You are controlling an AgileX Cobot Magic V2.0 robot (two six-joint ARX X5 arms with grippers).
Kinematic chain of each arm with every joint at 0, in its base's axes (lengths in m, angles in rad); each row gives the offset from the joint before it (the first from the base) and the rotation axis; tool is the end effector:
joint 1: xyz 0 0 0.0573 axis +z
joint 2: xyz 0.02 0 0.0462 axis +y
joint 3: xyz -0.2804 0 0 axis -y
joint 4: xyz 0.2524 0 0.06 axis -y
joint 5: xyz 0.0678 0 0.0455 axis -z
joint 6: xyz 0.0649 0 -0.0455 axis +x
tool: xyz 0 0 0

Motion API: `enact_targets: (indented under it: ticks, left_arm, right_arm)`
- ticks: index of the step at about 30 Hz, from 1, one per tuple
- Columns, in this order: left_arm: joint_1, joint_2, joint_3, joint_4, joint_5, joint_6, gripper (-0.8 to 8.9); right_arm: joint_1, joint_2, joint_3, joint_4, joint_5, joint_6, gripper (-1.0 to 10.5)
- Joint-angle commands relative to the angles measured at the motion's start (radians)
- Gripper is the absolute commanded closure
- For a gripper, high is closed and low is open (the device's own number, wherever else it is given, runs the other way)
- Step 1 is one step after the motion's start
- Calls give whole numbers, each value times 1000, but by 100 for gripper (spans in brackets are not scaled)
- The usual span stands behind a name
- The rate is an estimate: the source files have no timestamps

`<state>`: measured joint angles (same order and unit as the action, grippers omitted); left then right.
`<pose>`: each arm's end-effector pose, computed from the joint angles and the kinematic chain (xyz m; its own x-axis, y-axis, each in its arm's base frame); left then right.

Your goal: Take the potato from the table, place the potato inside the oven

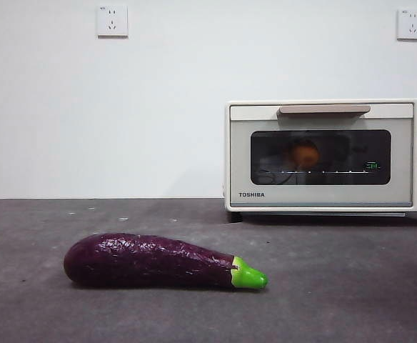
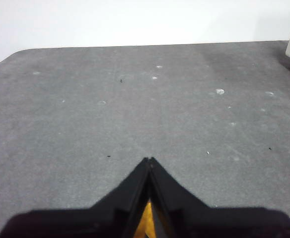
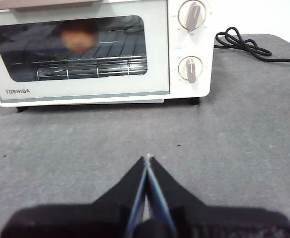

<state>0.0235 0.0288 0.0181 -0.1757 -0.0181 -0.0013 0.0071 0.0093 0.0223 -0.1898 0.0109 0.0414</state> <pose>0.1231 0.0041 0.1443 0.9818 0.0412 -0.1853 -0.0415 0.9991 0.0021 0.1218 0.0002 0.1460 0.9844 -0.0039 -0.1759 0.0109 0.9992 0.0388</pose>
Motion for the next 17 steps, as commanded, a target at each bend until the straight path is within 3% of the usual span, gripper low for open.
enact_targets:
  ticks: [1,17]
  left_arm:
    - [3,1,-9,10,0,-8,817]
    - [3,3,-9,10,0,-8,817]
  right_arm:
    - [0,-2,-8,0,6,2,946]
    - [0,-2,-8,3,16,4,946]
